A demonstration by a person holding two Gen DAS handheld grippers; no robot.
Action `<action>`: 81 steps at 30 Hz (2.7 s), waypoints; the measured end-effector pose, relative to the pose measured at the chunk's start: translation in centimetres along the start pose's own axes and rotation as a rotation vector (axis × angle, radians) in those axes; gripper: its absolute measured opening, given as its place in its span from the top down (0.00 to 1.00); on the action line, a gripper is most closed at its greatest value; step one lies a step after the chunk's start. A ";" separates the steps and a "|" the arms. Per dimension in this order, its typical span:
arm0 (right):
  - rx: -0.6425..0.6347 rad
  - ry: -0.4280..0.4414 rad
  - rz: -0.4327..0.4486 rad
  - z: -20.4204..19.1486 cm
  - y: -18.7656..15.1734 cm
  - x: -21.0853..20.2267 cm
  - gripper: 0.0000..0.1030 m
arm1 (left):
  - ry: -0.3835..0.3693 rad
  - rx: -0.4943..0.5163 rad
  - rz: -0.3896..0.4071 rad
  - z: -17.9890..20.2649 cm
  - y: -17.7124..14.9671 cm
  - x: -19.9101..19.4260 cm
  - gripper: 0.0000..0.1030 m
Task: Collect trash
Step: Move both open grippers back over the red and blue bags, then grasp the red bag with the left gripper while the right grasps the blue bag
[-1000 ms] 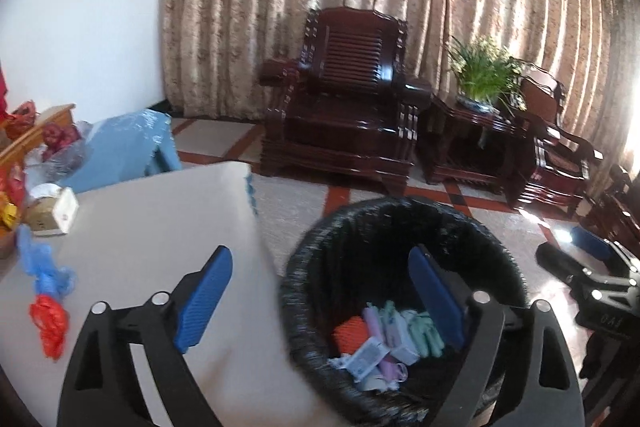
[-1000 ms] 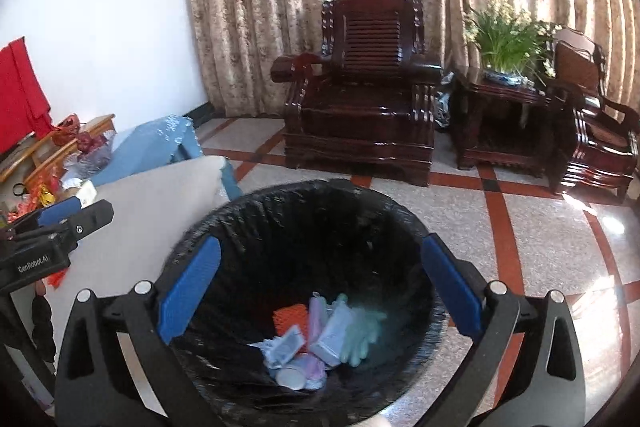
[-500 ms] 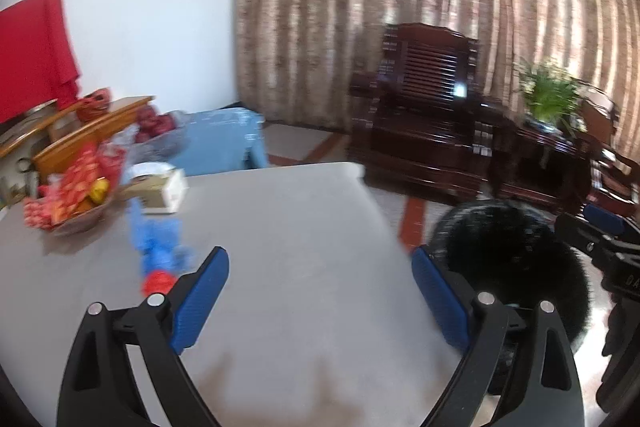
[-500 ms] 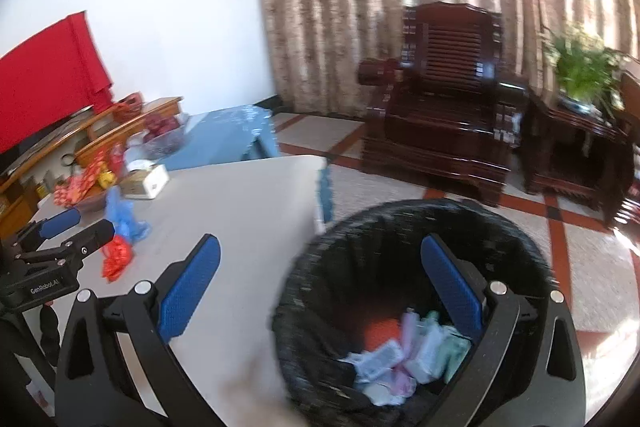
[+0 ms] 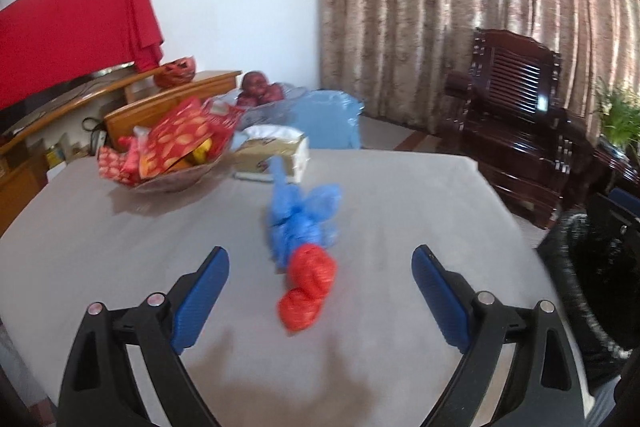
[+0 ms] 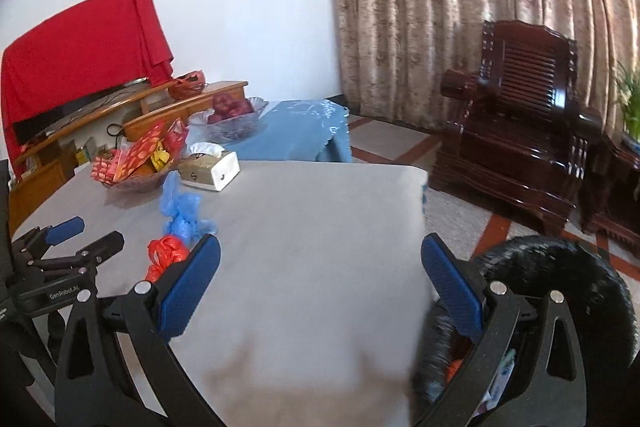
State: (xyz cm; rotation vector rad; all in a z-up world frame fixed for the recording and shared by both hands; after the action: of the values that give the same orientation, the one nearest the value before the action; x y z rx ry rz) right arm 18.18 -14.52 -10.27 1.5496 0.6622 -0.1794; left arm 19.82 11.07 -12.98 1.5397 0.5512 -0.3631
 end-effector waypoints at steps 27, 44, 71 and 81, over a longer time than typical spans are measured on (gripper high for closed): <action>0.030 -0.014 -0.150 -0.4 -4.2 8.0 0.05 | -0.032 -0.030 -0.280 0.6 -4.9 10.9 0.75; -0.041 0.100 -0.164 -9.8 -1.6 14.9 0.05 | 0.143 -0.141 -0.148 -10.7 -2.2 6.7 0.75; -0.211 0.292 -0.391 -20.4 -1.4 23.6 0.75 | 0.182 -0.218 -0.154 -16.8 -2.8 6.0 0.75; -0.159 0.262 -0.268 -16.5 0.9 13.9 0.74 | 0.157 -0.160 -0.097 -12.8 -0.7 1.9 0.75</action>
State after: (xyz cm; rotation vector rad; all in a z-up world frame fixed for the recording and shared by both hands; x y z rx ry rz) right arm 25.35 5.33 -14.59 1.3391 1.0671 -0.1212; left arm 19.67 24.03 -13.94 1.3976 0.7613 -0.2667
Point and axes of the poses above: each gripper's, at about its wrist camera, not at the fingertips, and x roughly the way its jaws point, z to its right, y to its top, the point moved 4 cm from there along x, roughly the way its jaws point, and after that the axes turned 5 degrees about y, right-handed, at the moved point
